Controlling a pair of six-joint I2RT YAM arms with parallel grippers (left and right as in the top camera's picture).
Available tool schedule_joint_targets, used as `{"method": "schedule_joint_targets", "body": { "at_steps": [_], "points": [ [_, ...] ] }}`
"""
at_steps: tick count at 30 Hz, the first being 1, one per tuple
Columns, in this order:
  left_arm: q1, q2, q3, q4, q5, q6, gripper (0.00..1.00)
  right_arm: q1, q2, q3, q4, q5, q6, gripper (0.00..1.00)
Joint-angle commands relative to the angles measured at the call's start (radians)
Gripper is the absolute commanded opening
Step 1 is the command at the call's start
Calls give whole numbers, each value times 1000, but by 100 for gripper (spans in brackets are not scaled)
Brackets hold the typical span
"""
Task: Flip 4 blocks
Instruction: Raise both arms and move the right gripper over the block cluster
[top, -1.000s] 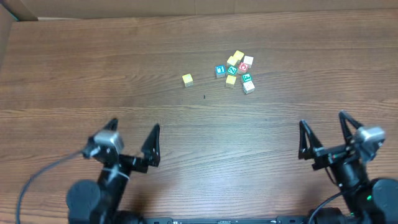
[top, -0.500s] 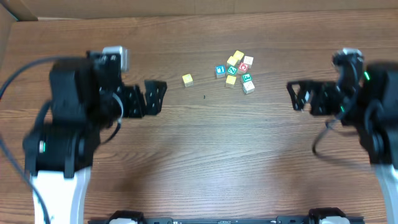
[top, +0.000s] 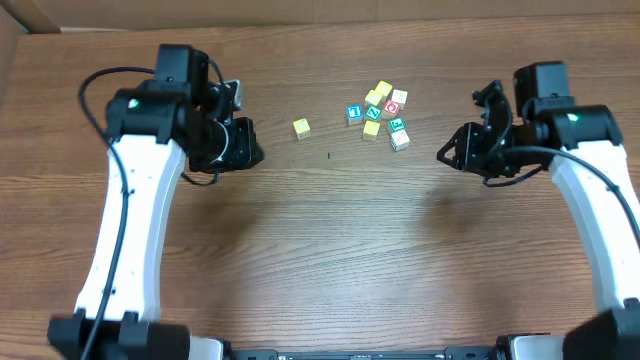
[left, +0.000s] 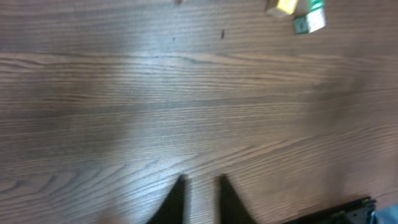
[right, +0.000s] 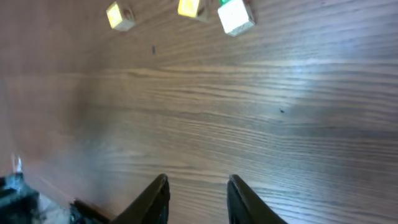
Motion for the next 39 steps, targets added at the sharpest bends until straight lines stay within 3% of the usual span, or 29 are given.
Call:
{"method": "schedule_joint_targets", "body": {
  "at_steps": [1,5,6,8,9,13,19,25,30,39],
  "points": [
    [6,59,19,0,-31,-5,4,32,18,26,8,-1,-7,38],
    [14,111,19,16,-116,-90,4,82,24,25,23,109,-6,55],
    [21,120,19,23,-127,-101,9,96,24,25,27,135,-6,61],
    [35,135,19,36,-134,-101,56,128,24,25,42,192,-3,86],
    [42,138,19,42,-136,-101,100,142,24,25,48,213,-3,90],
    [75,146,19,46,-167,-102,100,197,25,24,79,280,-3,93],
    [169,145,19,22,-276,-254,100,261,25,-24,180,389,40,93],
    [237,145,19,21,-275,-253,100,270,33,-141,364,529,79,92],
    [238,145,19,21,-275,-253,100,270,68,-209,516,535,77,86],
    [238,145,19,21,-275,-253,100,279,229,-157,537,547,-56,86]
  ]
}}
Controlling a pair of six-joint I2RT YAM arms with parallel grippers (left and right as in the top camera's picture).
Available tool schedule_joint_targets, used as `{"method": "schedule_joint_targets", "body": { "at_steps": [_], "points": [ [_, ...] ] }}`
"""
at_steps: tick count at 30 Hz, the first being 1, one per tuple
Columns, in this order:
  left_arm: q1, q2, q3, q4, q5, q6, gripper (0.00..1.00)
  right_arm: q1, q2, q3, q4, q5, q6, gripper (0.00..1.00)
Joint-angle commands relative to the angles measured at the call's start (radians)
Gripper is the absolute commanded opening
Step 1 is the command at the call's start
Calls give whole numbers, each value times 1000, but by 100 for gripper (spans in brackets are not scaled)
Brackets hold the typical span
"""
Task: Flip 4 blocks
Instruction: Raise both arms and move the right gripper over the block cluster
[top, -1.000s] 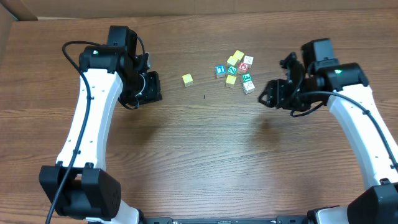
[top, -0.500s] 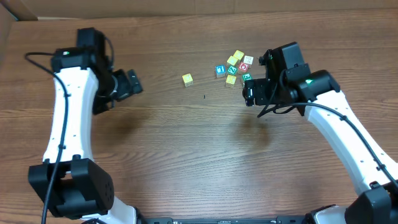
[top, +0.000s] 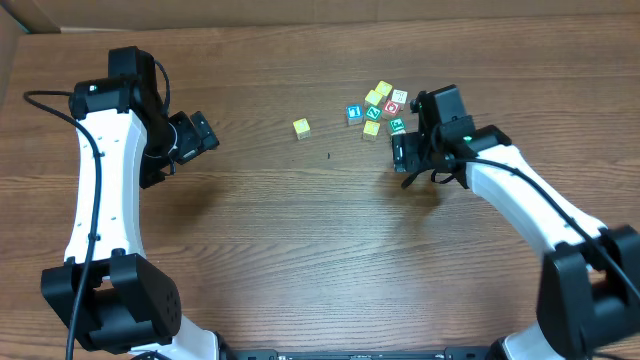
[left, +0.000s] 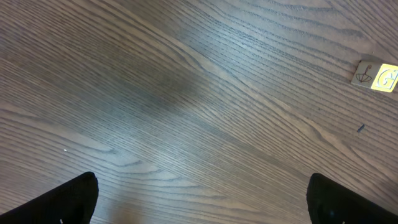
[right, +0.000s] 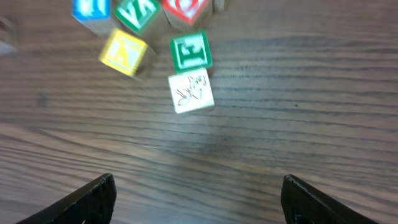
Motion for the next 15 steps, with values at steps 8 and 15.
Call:
{"method": "schedule_joint_targets", "body": {
  "at_steps": [8,15],
  "points": [
    [-2,3,19,-2,-14,-14,100,6,122,270,-152,-24,-47,84],
    [-2,4,19,-2,-14,-14,100,11,149,249,-105,-36,-46,73]
  ]
}}
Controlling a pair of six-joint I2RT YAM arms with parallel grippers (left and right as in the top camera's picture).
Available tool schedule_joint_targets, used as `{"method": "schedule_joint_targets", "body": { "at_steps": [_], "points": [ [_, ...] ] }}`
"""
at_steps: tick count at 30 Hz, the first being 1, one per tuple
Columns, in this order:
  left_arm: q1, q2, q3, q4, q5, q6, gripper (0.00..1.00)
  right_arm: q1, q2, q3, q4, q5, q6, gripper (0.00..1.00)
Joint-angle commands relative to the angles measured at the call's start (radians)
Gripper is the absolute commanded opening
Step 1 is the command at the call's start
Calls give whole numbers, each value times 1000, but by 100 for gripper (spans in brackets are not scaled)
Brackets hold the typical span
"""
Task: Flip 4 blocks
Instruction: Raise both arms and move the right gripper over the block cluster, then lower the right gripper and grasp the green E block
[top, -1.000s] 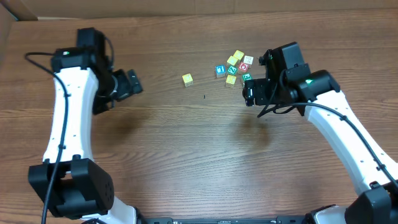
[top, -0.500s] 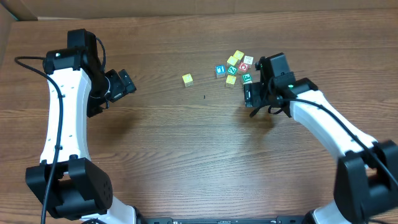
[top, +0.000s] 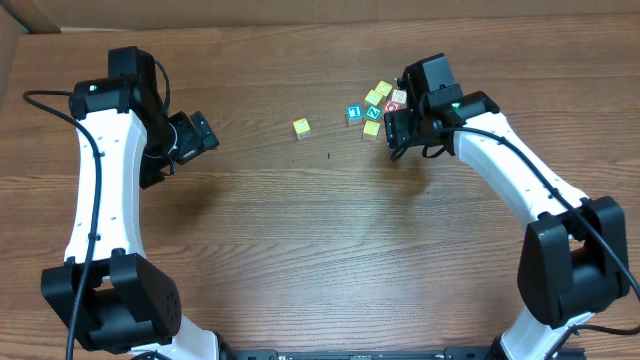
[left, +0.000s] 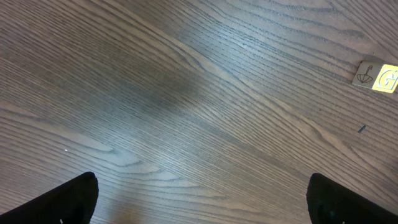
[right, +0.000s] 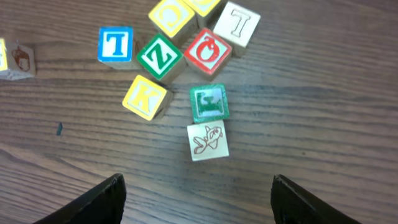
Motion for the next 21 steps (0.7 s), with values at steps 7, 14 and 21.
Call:
{"method": "schedule_joint_targets", "body": {
  "at_steps": [7,14,21],
  "points": [
    [-2,3,18,-2,-10,-14,100,6,100,-14,82,4,-3,69],
    [-2,3,18,-2,-10,-14,100,6,157,-14,116,14,1,68],
    [-2,4,18,-2,-10,-14,100,6,196,-14,136,17,0,64]
  ]
}}
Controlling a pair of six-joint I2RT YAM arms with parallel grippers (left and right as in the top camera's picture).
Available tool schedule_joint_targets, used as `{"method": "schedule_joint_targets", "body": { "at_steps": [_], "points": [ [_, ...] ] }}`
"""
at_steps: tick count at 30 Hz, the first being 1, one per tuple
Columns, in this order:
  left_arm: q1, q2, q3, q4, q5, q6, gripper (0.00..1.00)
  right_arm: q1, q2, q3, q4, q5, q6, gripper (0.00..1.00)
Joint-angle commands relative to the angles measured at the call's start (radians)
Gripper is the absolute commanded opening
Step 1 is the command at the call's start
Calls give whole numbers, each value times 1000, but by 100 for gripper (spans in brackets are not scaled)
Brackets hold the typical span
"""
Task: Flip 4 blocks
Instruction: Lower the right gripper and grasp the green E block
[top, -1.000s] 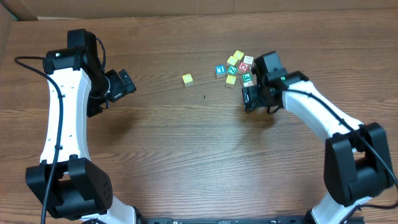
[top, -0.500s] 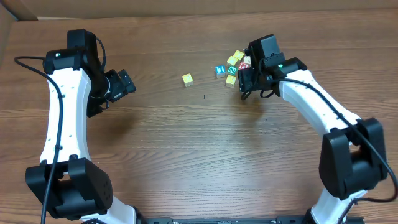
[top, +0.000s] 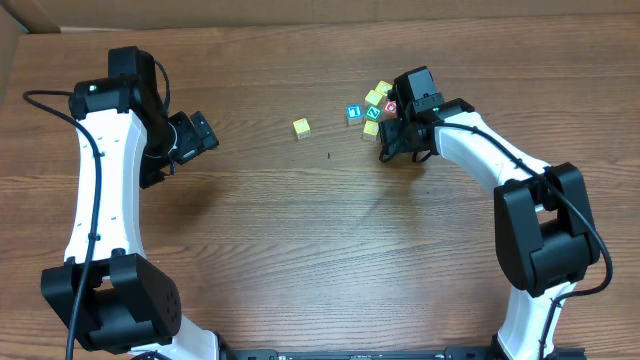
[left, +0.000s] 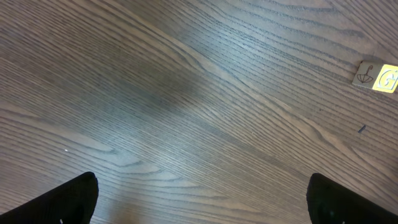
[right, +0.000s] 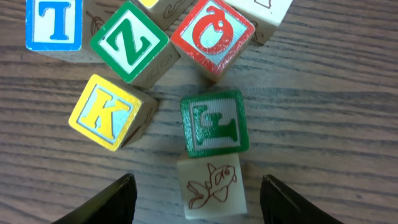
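A cluster of letter blocks lies at the back right of the table (top: 300, 260). In the right wrist view I see a white block with a red fish drawing (right: 211, 185), a green L block (right: 213, 123), a yellow K block (right: 111, 112), a green Z block (right: 130, 41), a red block (right: 213, 34) and a blue T block (right: 55, 23). My right gripper (right: 194, 202) is open low over the cluster, its fingers either side of the fish block with gaps. A lone yellow G block (left: 380, 76) lies apart (top: 301, 127). My left gripper (left: 202, 199) is open, wide over bare wood.
The table's far edge (top: 300, 30) runs behind the cluster, with cardboard beyond it. A small dark speck (top: 329, 155) marks the wood near the lone block. My left arm (top: 100, 190) stands along the left side.
My right gripper has come lower and closer onto the cluster; the fish block now sits between its open fingers. The left arm and the blocks have not moved.
At first both grippers hung nearly shut at the sides, away from the blocks. Then the left gripper stood wide open at the far left and stayed there. The right gripper, open, was beside the cluster, then above it, and now straddles the fish block.
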Motion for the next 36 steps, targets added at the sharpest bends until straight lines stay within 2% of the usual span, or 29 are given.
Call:
{"method": "schedule_joint_targets", "body": {
  "at_steps": [1,7,13,17,22,24,27,28,30,36],
  "points": [
    [-2,3,19,-2,-10,-14,100,6,34,-3,13,13,3,63],
    [-2,3,19,-2,-10,-14,100,6,56,-4,37,13,3,59],
    [-2,3,19,-2,-10,-14,100,5,56,-3,44,47,3,46],
    [-2,3,19,-2,-10,-14,100,5,51,0,21,47,3,44],
    [-2,3,19,-2,-10,-14,100,5,21,1,-16,47,3,36],
    [-2,4,19,-2,-10,-14,100,5,7,1,-15,47,3,36],
    [-2,4,19,-2,-10,-14,100,5,-8,1,-3,47,3,56],
    [-2,3,19,-2,-10,-14,100,5,-8,1,3,47,3,58],
    [-2,4,19,-2,-10,-14,100,5,-7,0,11,47,3,58],
    [-2,4,19,-2,-10,-14,100,5,-7,0,10,46,3,43]
  ]
}}
